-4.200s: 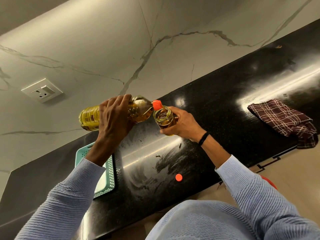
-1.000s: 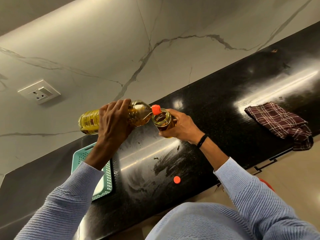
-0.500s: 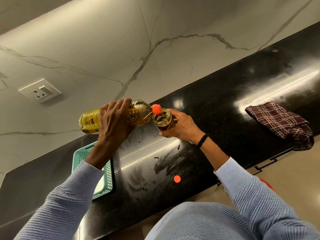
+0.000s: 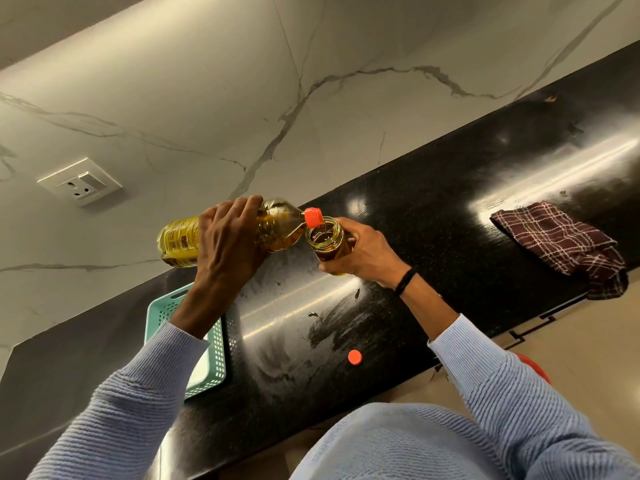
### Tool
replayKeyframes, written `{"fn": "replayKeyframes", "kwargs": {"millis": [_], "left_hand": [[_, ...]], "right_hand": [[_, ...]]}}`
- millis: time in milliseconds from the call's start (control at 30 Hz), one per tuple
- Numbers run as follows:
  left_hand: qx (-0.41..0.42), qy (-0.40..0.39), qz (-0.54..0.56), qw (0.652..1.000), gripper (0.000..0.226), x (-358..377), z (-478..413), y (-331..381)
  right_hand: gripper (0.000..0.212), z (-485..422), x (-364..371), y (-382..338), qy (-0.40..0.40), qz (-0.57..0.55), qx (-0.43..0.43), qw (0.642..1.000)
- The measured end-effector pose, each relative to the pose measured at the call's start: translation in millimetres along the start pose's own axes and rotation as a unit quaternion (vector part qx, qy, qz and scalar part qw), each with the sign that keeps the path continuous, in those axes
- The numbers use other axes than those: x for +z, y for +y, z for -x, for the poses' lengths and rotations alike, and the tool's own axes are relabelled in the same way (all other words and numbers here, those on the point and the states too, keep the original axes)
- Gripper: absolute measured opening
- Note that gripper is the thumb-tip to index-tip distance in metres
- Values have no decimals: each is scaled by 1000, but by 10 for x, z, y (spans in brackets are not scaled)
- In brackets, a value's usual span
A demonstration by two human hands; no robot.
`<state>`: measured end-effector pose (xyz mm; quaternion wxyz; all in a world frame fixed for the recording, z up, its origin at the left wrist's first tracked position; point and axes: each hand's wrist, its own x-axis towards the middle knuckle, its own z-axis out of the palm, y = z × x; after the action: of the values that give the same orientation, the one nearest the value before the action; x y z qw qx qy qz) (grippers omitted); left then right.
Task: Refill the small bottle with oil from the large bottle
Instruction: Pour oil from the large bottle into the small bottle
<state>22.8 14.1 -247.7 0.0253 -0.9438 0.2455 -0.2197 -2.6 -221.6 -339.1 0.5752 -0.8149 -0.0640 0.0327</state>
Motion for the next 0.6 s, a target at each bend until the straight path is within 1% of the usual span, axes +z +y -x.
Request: {"fn": "replayKeyframes", "kwargs": {"millis": [433,600], "left_hand": [[1,-2,2,1000,80,-15,-10,2],[0,1,2,1000,78,-18,-17,7]], "right_hand": [[74,17,21,63,0,-38,9,999],[72,26,31,78,6,-36,5,999]]}}
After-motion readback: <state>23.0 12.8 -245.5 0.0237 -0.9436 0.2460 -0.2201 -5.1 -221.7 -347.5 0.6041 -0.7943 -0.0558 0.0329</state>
